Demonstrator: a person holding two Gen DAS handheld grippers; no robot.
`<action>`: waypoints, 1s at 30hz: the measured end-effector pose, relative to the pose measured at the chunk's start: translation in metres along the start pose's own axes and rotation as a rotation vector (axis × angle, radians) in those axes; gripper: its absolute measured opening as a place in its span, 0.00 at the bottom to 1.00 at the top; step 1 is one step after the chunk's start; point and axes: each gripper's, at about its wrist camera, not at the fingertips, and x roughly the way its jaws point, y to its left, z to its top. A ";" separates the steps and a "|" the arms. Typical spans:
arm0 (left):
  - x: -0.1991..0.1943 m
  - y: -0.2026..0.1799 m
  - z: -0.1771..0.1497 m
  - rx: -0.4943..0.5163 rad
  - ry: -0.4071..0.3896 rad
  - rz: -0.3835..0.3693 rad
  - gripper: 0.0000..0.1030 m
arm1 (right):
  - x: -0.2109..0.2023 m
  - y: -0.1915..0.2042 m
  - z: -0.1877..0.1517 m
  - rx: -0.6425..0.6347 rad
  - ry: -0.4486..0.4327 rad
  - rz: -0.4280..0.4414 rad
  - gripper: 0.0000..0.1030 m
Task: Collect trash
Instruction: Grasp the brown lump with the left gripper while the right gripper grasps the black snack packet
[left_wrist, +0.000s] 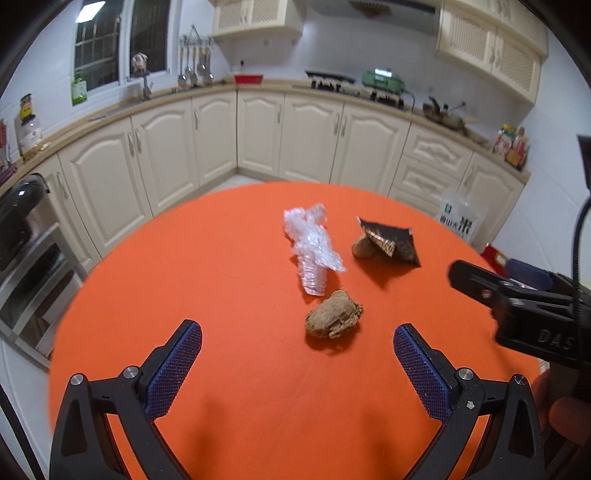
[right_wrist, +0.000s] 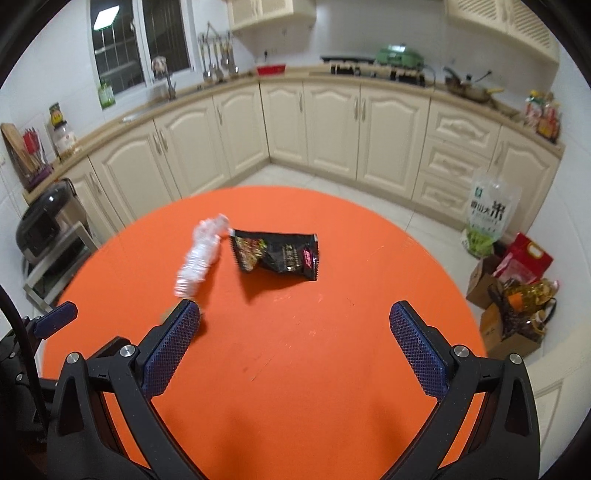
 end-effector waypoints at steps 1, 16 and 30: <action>0.014 -0.001 0.013 0.005 0.014 0.002 0.99 | 0.008 0.000 0.001 -0.005 0.009 0.003 1.00; 0.133 -0.012 0.105 0.028 0.081 -0.001 0.55 | 0.102 0.018 0.027 -0.217 0.106 0.063 0.71; 0.154 0.033 0.115 -0.055 0.048 -0.063 0.26 | 0.062 0.011 -0.001 -0.126 0.057 0.161 0.12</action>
